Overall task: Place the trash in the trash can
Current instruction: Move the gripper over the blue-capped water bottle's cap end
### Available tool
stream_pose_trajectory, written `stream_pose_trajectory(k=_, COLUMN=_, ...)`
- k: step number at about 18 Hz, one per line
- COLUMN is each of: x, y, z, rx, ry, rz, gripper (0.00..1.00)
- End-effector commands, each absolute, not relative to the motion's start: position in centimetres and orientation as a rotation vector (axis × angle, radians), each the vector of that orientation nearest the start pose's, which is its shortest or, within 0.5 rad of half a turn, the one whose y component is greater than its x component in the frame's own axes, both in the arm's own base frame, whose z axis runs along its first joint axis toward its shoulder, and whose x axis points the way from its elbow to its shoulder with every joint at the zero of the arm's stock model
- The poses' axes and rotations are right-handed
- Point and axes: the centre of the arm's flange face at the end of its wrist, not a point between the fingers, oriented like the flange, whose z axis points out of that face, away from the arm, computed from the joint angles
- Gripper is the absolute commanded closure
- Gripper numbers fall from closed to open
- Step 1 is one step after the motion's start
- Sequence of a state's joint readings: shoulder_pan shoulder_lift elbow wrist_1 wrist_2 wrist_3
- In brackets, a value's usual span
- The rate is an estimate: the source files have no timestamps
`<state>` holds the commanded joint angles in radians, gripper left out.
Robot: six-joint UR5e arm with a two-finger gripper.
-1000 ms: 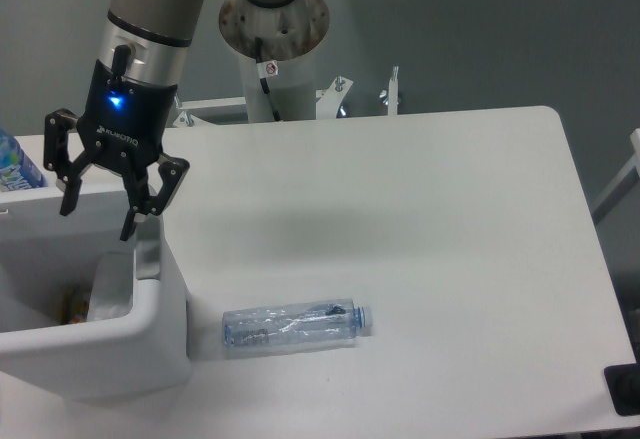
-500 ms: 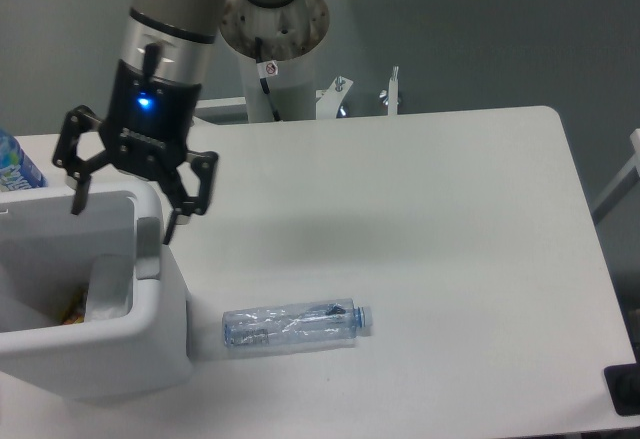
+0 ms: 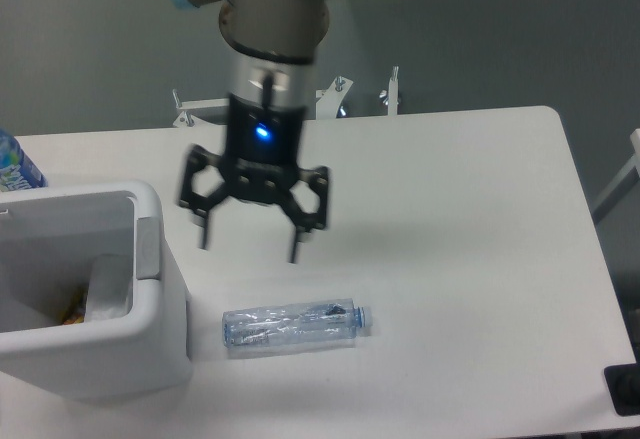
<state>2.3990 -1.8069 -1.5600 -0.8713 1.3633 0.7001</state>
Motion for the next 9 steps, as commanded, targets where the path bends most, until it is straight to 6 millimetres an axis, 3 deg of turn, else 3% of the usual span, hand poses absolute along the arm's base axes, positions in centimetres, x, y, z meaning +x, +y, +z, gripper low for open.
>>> stream_pose_trajectory(k=3, x=-36.9, y=52.7, z=40.9, rx=-2.78, ry=0.134, rz=0.343, gripper=0.0)
stream_pose_trajectory(k=9, x=-37.8, y=51.6, z=31.0, rx=-2.977, ry=0.528, rz=0.325, gripper=0.0)
